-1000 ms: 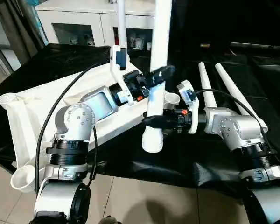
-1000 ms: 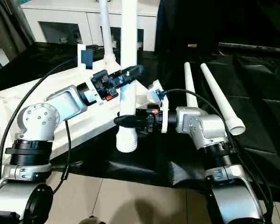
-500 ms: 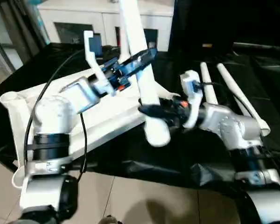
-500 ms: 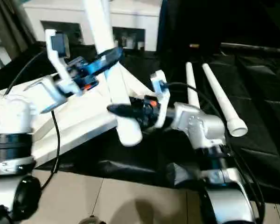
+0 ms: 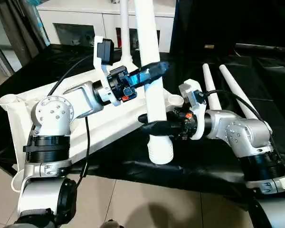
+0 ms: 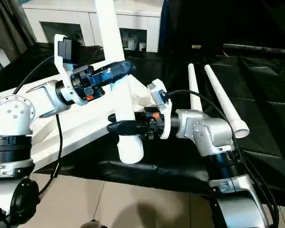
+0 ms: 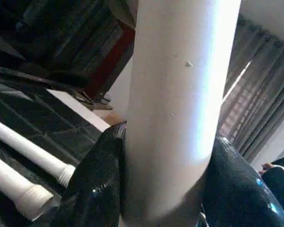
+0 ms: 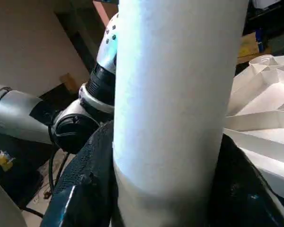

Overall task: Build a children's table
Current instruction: Insert table leg to table base

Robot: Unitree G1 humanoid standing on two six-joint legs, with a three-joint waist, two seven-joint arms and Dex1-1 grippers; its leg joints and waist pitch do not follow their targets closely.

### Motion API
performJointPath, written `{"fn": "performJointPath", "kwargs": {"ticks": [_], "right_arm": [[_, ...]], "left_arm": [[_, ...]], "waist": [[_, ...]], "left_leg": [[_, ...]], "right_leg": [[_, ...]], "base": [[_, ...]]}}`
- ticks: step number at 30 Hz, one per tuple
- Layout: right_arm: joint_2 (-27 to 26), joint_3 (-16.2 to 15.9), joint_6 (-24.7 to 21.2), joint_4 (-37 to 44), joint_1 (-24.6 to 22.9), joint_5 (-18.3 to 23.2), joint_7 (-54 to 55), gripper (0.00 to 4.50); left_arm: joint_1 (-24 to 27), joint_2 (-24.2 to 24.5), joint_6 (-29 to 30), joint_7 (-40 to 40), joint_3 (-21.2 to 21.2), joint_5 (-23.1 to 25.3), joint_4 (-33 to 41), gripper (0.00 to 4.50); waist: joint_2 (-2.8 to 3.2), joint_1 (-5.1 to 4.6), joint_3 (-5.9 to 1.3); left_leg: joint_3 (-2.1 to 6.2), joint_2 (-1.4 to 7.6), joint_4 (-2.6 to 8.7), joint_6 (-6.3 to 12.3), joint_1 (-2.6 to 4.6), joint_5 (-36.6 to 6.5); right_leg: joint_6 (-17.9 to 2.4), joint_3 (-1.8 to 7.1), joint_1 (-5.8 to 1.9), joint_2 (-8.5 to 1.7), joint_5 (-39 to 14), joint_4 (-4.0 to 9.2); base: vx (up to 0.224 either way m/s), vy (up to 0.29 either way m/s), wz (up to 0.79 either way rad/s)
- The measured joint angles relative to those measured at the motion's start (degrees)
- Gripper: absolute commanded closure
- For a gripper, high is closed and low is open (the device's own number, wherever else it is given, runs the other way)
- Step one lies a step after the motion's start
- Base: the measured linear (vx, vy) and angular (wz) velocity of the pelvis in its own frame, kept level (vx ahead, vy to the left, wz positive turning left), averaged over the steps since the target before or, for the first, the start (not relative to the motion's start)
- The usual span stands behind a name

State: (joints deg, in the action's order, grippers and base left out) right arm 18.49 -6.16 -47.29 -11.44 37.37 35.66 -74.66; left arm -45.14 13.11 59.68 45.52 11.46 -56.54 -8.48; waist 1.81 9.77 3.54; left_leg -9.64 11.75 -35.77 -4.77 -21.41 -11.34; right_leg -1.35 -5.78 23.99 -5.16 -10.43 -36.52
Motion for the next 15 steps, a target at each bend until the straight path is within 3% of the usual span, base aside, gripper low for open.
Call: {"fn": "performJointPath", "kwargs": {"ticks": [4, 5, 8, 11, 15], "right_arm": [[-2.2, 0.0, 3.5, -0.4, 0.1, -1.3, 4.0, 2.59], [-3.2, 0.0, 5.4, -1.1, 0.2, -2.6, 6.3, 2.59], [-6.8, -0.1, 10.1, -4.7, 0.5, -9.0, 18.6, 2.59], [-7.2, 0.5, 11.4, -6.4, 0.4, -13.4, 26.6, 2.59], [-10.2, 1.1, 12.5, -6.1, 0.3, -14.3, 31.7, 2.59]], "left_arm": [[0.1, -0.5, -2.8, -1.2, -0.1, 1.3, 0.0, 2.64], [0.1, -1.0, -5.1, -2.6, -0.5, 3.6, 0.0, 2.29], [-0.4, -1.5, -11.6, -10.9, -5.0, 13.2, 0.2, 1.94], [-0.1, -2.5, -14.5, -19.2, -5.6, 19.4, -0.3, 1.76], [0.9, -6.0, -15.8, -24.4, -5.1, 20.3, 0.5, 1.73]], "waist": [[0.00, -0.15, 0.00], [0.00, -0.18, 0.00], [-0.02, -0.18, -0.01], [-0.04, -0.22, 0.01], [-0.04, -0.36, 0.01]], "left_leg": [[0.01, 0.00, 0.00, -0.01, 0.00, 0.0], [0.01, 0.00, 0.00, -0.02, 0.04, 0.0], [0.05, 0.00, 0.02, -0.13, 0.04, 0.1], [0.05, 0.00, 0.10, -0.24, -0.08, 0.2], [0.04, 0.00, 0.22, -0.23, -0.22, 0.2]], "right_leg": [[0.0, 0.00, -0.01, 0.00, 0.0, -0.02], [0.0, 0.00, -0.02, 0.00, 0.0, -0.01], [0.1, 0.01, -0.05, 0.00, 0.0, 0.01], [0.3, 0.03, -0.04, 0.00, 0.0, 0.08], [0.3, 0.02, 0.07, 0.01, 0.0, 0.17]], "base": [[0.000, 0.000, 0.00], [0.000, 0.000, 0.00], [0.000, 0.000, 0.00], [0.000, 0.000, 0.00], [0.000, 0.000, 0.00]]}}
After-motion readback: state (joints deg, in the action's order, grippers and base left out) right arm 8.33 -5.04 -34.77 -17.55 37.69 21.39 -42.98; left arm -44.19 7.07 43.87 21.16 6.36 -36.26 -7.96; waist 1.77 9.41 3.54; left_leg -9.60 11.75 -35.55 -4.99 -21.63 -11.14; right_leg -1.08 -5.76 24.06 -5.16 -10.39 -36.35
